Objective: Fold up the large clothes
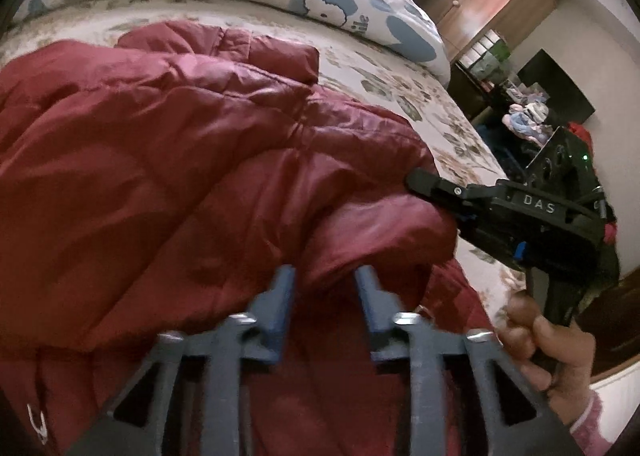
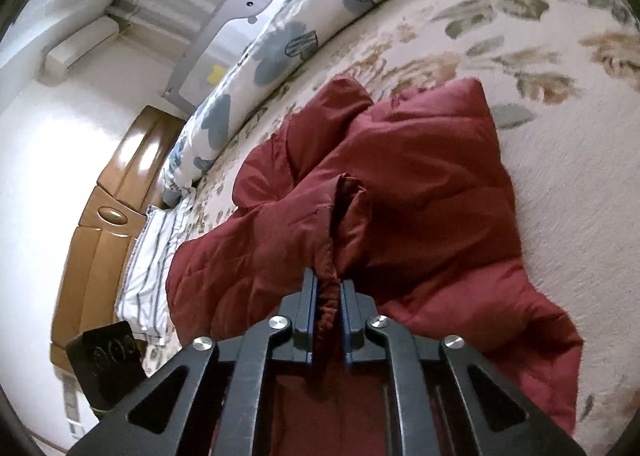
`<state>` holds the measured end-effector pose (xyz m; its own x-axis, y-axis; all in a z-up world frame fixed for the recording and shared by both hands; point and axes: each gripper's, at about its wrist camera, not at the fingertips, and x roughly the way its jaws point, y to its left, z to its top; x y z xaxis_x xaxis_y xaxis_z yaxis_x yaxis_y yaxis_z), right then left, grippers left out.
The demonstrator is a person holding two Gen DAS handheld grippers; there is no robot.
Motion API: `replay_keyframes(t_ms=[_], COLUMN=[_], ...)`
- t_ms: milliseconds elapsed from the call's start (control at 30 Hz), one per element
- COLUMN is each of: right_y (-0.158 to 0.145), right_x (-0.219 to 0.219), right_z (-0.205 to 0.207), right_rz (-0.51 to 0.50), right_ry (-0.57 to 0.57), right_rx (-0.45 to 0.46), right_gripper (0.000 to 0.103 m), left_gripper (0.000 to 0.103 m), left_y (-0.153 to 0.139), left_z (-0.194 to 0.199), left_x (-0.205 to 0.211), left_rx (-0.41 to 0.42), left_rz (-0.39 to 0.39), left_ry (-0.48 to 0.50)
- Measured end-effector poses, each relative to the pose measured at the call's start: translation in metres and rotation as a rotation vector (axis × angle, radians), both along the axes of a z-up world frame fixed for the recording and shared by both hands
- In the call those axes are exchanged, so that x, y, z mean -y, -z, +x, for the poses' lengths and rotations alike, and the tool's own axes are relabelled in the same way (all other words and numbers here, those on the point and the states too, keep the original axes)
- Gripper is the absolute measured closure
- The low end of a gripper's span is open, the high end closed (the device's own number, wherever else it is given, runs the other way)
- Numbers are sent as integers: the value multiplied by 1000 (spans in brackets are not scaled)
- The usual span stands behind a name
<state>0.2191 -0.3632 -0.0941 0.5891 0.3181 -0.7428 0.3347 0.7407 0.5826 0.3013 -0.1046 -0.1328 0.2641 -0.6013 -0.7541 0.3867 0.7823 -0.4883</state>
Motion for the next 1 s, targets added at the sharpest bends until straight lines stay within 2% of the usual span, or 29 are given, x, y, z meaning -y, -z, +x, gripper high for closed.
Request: replay_keyframes(t_ms=[67, 167, 267, 433, 567, 633, 667, 700, 767, 833, 933, 1000], right_y=[-7, -16, -23, -9, 2, 3, 4, 5, 3, -9, -42, -61], right_x=[0, 3, 0, -3, -2, -5, -5, -6, -7, -11, -26, -41], right_z=[-5, -9, -15, -14, -15, -14, -13, -13, -13, -16, -26, -29], right_rz=[-27, -62, -143, -184, -177, -191, -199, -200, -202, -247, -411, -463], right_ry=[3, 14, 6, -19, -23, -29, -32, -34, -26, -9, 33, 23], right_rx=[12, 33, 33, -20, -41, -49, -55, -59, -74, -67, 6, 78], right_gripper=[96, 96, 96, 96, 96, 95, 93, 86, 81, 80, 79, 70], left_gripper=[35, 36, 37, 37, 40, 40, 40, 40, 39, 39, 38, 38], left_y=[-4, -18, -29, -44, -41, -29, -21, -11, 6, 14, 15, 18], left_z=[-6, -13, -13, 5, 26, 38, 44, 49, 54, 55, 55, 55], left_x=[-9, -20, -36, -65, -80, -88, -86, -85, -80, -73, -62, -59], left_rx=[18, 81, 127, 207, 197, 171, 148, 118, 85, 97, 114, 114], left_rz=[-13, 26, 62, 195, 253, 271, 286, 312, 334, 351, 377, 381], left_ry=[-12, -32, -77, -209, -275, -287, -281, -272, -259, -248, -249, -252])
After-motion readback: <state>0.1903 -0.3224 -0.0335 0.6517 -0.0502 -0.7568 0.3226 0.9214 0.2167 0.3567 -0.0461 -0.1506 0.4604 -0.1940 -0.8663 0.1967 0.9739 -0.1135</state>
